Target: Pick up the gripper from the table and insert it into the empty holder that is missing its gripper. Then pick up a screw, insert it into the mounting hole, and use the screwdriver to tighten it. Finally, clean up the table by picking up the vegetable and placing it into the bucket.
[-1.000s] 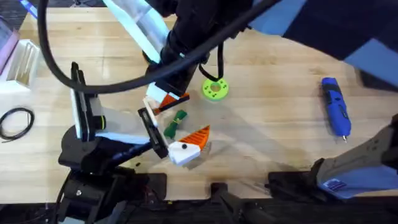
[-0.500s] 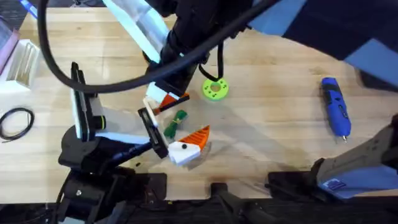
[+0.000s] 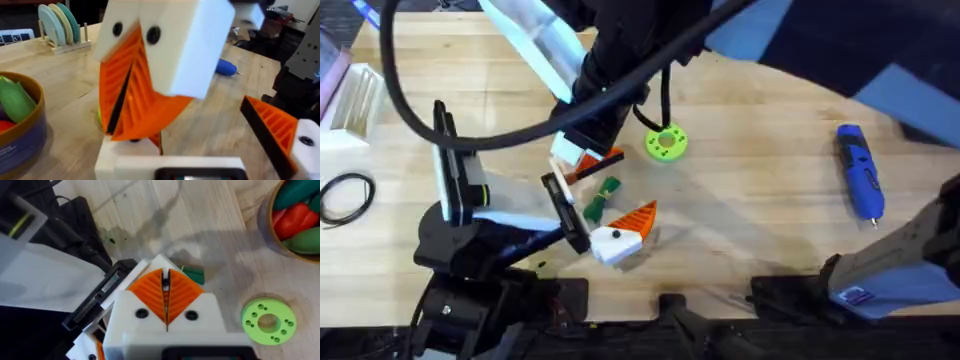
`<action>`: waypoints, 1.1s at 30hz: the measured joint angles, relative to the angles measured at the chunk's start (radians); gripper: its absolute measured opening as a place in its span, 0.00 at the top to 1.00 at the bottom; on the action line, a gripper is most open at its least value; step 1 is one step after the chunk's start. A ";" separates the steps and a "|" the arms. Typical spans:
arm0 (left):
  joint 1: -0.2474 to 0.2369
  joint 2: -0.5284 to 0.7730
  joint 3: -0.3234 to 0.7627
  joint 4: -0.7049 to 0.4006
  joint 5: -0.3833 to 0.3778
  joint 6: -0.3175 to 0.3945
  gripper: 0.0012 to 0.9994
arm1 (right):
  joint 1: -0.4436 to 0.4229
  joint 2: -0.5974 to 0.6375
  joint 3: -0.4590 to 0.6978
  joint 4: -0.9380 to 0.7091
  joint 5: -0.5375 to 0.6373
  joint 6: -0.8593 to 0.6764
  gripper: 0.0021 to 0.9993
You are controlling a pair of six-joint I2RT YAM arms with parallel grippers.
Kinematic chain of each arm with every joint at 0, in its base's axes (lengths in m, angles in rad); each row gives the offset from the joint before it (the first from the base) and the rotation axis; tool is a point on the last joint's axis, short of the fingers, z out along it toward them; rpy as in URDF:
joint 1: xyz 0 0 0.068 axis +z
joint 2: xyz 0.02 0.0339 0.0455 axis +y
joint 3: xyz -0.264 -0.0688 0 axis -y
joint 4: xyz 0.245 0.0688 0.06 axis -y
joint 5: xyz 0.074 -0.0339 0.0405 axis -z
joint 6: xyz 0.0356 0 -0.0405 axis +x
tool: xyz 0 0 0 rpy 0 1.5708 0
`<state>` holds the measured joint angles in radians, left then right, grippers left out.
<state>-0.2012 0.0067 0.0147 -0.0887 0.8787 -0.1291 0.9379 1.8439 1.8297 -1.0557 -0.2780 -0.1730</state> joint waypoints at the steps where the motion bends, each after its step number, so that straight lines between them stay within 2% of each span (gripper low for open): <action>1: 0.000 0.000 0.000 0.000 0.000 -0.001 0.01 | 0.000 0.000 0.000 -0.003 0.000 0.000 1.00; 3: 0.000 0.000 0.000 0.000 0.001 -0.003 0.01 | 0.000 0.000 0.000 -0.006 0.000 0.000 0.99; 4: 0.000 0.000 0.000 0.000 0.001 -0.003 0.01 | 0.000 0.000 0.000 -0.007 0.000 0.002 0.96; 9: 0.000 0.000 0.000 0.000 0.001 -0.002 0.01 | -0.005 0.000 0.007 -0.013 0.006 0.024 0.41; 11: 0.000 0.000 0.000 0.001 0.000 0.002 0.01 | -0.019 0.000 0.014 -0.023 0.009 0.037 0.28; 13: 0.000 0.000 0.000 0.001 0.000 0.005 0.01 | -0.041 -0.002 0.018 -0.029 0.009 0.048 0.25; 14: 0.000 0.000 0.000 0.001 0.000 0.006 0.01 | -0.056 -0.006 0.019 -0.033 0.009 0.061 0.19; 15: 0.000 0.000 0.000 0.001 0.000 0.008 0.01 | -0.074 -0.015 0.019 -0.037 0.010 0.065 0.05; 16: 0.000 0.000 0.000 0.001 0.000 0.009 0.01 | -0.092 -0.025 0.019 -0.040 0.011 0.073 0.02; 22: 0.000 0.000 0.000 0.001 0.000 0.009 0.01 | -0.217 -0.148 0.021 -0.089 0.010 0.101 0.01; 27: 0.000 0.000 0.000 0.001 0.000 0.009 0.01 | -0.304 -0.256 0.016 -0.150 -0.035 0.111 0.01; 29: 0.000 0.000 0.000 0.001 0.000 0.009 0.01 | -0.334 -0.306 -0.012 -0.157 -0.048 0.114 0.01; 33: 0.000 0.000 0.000 0.001 0.000 0.010 0.01 | -0.390 -0.448 -0.140 -0.153 -0.061 0.119 0.01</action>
<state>-0.2016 0.0063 0.0147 -0.0875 0.8791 -0.1196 0.5483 1.3957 1.6902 -1.2090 -0.3390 -0.0535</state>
